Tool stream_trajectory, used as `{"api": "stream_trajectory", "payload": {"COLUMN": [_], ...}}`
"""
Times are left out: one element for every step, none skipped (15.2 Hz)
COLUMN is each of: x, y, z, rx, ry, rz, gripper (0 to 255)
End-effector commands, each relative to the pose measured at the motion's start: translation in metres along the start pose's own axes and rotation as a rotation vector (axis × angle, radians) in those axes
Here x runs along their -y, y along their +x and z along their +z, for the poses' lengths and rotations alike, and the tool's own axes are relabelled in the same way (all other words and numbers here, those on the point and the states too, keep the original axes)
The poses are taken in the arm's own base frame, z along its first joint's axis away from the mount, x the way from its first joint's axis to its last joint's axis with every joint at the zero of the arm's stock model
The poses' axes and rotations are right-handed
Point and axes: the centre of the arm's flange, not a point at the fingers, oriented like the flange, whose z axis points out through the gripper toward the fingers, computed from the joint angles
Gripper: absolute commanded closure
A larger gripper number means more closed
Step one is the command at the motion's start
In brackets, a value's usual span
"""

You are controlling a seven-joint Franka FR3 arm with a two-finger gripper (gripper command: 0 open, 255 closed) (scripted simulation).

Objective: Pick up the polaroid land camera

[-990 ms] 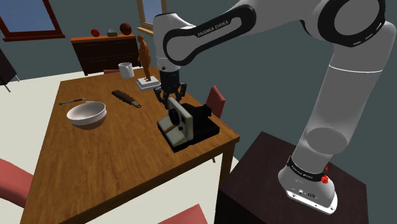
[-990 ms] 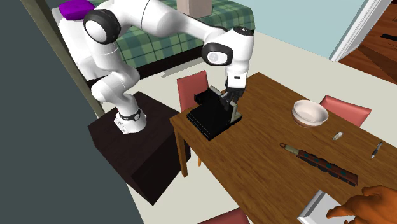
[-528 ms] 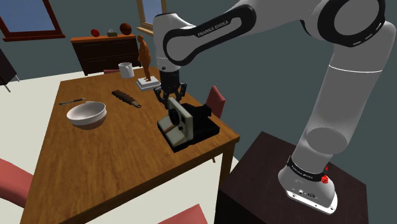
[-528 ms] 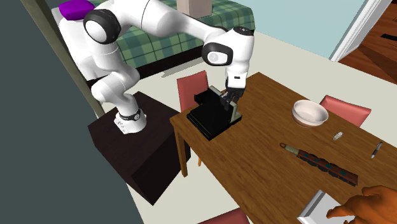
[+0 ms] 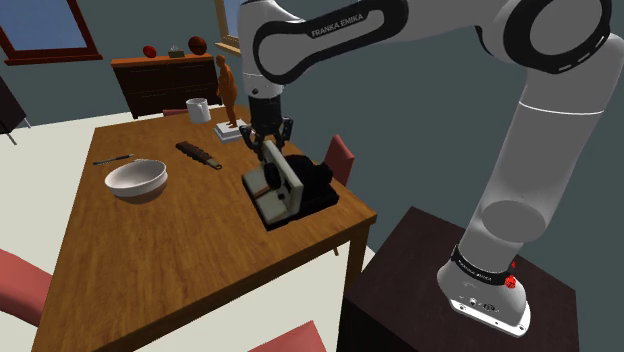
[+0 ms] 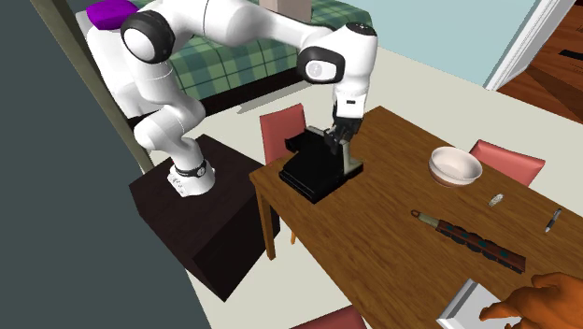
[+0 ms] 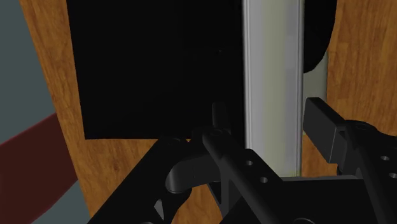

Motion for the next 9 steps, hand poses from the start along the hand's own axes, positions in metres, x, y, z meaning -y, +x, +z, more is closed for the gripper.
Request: {"api": "stream_trajectory", "payload": {"x": [0.000, 0.000, 0.000, 0.000, 0.000, 0.000, 0.000, 0.000, 0.000], "y": [0.000, 0.000, 0.000, 0.000, 0.000, 0.000, 0.000, 0.000, 0.000], "z": [-0.012, -0.018, -0.023, -0.028, -0.033, -0.039, -0.044, -0.045, -0.045], "rx": [-0.004, -0.004, -0.004, -0.004, -0.004, -0.004, -0.004, -0.004, -0.004], "ry": [0.003, 0.003, 0.003, 0.003, 0.003, 0.003, 0.003, 0.003, 0.003], "rz": [0.000, 0.000, 0.000, 0.000, 0.000, 0.000, 0.000, 0.000, 0.000], "gripper": [255, 255, 255, 255, 255, 255, 255, 255, 255]}}
